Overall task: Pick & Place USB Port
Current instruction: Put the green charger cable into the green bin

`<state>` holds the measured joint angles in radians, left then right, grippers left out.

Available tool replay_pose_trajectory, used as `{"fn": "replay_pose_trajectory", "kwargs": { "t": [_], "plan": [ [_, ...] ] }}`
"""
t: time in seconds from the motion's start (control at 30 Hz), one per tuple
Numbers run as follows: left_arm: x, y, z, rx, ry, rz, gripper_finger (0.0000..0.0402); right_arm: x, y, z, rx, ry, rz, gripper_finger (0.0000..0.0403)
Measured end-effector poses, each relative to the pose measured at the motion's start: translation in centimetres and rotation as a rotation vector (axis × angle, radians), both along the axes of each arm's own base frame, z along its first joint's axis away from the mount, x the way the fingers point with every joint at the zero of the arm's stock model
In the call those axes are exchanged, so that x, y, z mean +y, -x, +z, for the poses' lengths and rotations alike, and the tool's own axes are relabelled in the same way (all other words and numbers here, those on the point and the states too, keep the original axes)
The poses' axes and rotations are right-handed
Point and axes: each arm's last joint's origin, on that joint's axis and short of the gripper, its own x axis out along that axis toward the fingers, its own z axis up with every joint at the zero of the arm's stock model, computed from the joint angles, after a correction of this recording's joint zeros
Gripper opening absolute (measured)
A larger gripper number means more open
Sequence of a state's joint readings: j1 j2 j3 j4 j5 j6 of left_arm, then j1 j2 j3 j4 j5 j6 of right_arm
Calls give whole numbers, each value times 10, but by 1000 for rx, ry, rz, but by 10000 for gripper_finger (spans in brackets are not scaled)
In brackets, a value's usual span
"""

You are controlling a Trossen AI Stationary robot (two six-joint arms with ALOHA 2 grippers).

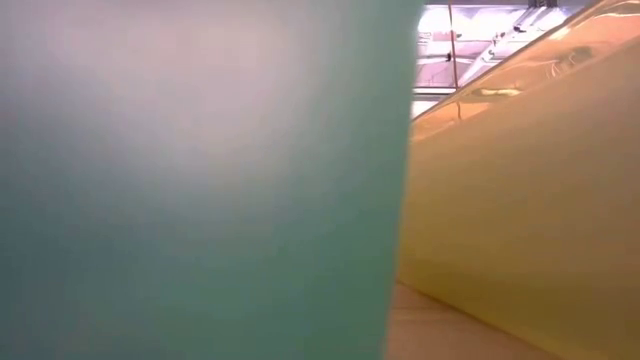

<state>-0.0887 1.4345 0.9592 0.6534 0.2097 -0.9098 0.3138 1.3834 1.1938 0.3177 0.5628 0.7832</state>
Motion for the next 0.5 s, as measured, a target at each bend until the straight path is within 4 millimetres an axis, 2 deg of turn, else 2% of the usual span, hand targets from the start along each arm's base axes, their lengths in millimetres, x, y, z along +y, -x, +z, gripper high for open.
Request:
{"fn": "replay_pose_trajectory", "kwargs": {
  "t": [0.3,0.4,0.5],
  "plan": [
    [1,0,0,-1,-3,19,15,0,0,1,-13,6,9,19],
    [2,0,0,4,15,27,10,0,0,1,-10,27,8,25],
    [0,0,1,7,54,30,6,1,0,4,-31,61,9,66]
  ]
}}
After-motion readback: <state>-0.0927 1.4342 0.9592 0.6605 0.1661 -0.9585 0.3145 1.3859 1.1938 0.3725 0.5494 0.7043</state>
